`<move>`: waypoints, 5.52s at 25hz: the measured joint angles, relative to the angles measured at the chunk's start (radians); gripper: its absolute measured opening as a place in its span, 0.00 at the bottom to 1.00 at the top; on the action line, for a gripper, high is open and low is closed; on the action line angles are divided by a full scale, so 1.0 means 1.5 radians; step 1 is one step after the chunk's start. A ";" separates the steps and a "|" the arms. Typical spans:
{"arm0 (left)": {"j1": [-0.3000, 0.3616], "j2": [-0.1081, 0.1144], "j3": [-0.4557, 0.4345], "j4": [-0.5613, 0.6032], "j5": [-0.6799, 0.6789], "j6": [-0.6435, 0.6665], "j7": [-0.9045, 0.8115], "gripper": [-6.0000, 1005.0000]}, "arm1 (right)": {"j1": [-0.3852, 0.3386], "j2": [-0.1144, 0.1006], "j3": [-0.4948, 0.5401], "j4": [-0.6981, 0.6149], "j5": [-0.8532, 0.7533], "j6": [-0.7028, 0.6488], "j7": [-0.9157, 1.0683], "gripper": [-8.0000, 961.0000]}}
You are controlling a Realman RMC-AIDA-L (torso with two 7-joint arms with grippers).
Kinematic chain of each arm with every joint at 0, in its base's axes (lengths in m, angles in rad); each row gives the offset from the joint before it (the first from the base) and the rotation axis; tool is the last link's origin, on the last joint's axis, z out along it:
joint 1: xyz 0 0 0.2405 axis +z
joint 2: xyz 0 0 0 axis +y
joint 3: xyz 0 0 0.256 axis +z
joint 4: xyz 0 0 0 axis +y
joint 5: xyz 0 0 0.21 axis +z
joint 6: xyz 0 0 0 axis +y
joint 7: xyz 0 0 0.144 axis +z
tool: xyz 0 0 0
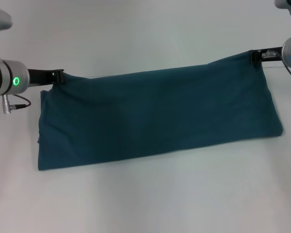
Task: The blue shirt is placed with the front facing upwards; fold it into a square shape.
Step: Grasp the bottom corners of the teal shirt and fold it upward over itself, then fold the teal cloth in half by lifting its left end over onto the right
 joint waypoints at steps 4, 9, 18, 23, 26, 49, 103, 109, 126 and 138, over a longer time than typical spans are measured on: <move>-0.006 -0.001 0.000 -0.012 0.000 -0.012 0.003 0.05 | -0.004 0.000 0.000 0.001 0.000 0.000 0.001 0.06; -0.008 0.000 0.000 -0.014 0.000 -0.019 0.003 0.05 | -0.004 0.000 0.000 0.003 0.000 0.004 0.000 0.06; -0.021 0.006 -0.002 -0.042 0.001 -0.016 -0.021 0.08 | 0.008 0.000 0.001 0.005 -0.061 0.012 0.006 0.06; -0.019 0.002 -0.007 -0.040 0.001 -0.025 -0.033 0.14 | 0.023 -0.010 0.005 0.005 -0.076 0.030 0.008 0.18; -0.017 0.002 -0.007 -0.039 -0.001 -0.025 -0.042 0.25 | 0.030 -0.018 0.003 0.006 -0.077 0.032 0.008 0.34; 0.132 -0.007 -0.017 0.123 -0.256 0.115 -0.017 0.60 | -0.122 -0.054 0.051 -0.118 0.393 -0.283 -0.178 0.97; 0.202 -0.078 -0.104 -0.043 -0.389 0.025 0.256 0.60 | -0.257 0.000 0.139 -0.086 0.540 -0.498 -0.340 0.98; 0.205 -0.077 -0.102 -0.046 -0.389 0.030 0.257 0.60 | -0.260 0.000 0.139 -0.086 0.540 -0.499 -0.340 0.98; 0.185 -0.079 -0.071 -0.022 -0.408 -0.034 0.256 0.60 | -0.268 0.004 0.159 -0.089 0.540 -0.512 -0.342 0.98; 0.191 -0.077 -0.054 -0.045 -0.407 -0.045 0.256 0.60 | -0.269 0.004 0.171 -0.089 0.540 -0.518 -0.342 0.98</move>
